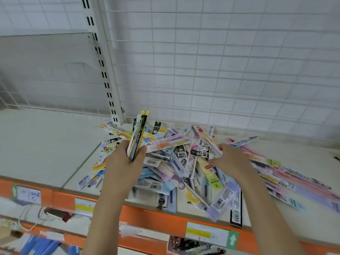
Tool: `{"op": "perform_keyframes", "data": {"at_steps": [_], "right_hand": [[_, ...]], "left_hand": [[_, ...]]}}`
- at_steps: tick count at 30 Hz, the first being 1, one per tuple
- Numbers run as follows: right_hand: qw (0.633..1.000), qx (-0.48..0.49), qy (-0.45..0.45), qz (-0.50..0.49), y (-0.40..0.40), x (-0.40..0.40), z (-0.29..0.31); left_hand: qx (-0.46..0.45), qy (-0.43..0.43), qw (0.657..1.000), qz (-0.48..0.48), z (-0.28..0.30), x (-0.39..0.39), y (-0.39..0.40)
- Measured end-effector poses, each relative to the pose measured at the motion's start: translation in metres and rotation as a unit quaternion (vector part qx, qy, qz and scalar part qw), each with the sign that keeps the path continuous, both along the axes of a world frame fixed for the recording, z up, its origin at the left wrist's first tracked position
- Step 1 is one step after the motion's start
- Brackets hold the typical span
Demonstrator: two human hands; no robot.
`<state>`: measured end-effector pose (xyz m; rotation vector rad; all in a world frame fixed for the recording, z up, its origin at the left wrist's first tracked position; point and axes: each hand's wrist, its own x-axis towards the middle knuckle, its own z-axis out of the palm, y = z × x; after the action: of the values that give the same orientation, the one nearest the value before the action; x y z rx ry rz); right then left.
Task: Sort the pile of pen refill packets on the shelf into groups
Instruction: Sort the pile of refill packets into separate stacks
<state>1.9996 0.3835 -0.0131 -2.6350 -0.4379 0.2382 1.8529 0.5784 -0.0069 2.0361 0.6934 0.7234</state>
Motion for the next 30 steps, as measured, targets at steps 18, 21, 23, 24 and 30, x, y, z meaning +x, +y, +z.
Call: {"op": "perform_keyframes", "data": {"at_steps": [18,21,23,24,30], "right_hand": [[0.987,0.023,-0.153,-0.048,-0.012,0.002,0.027],[0.987,0.04,-0.149,-0.045,-0.006,0.002,0.026],[0.986,0.048,-0.155,-0.042,-0.001,0.004,0.02],[0.986,0.03,-0.162,-0.039,0.001,0.004,0.018],[0.996,0.016,-0.088,0.011,0.02,0.009,0.01]], "left_hand": [[0.043,0.032,0.998,-0.031,0.003,0.011,-0.012],[0.038,0.028,0.998,-0.035,0.003,0.01,-0.009],[0.038,0.023,0.998,-0.035,0.002,0.009,-0.007],[0.039,0.022,0.998,-0.034,0.002,0.008,-0.006],[0.043,0.031,0.998,-0.024,0.004,0.004,0.0]]}}
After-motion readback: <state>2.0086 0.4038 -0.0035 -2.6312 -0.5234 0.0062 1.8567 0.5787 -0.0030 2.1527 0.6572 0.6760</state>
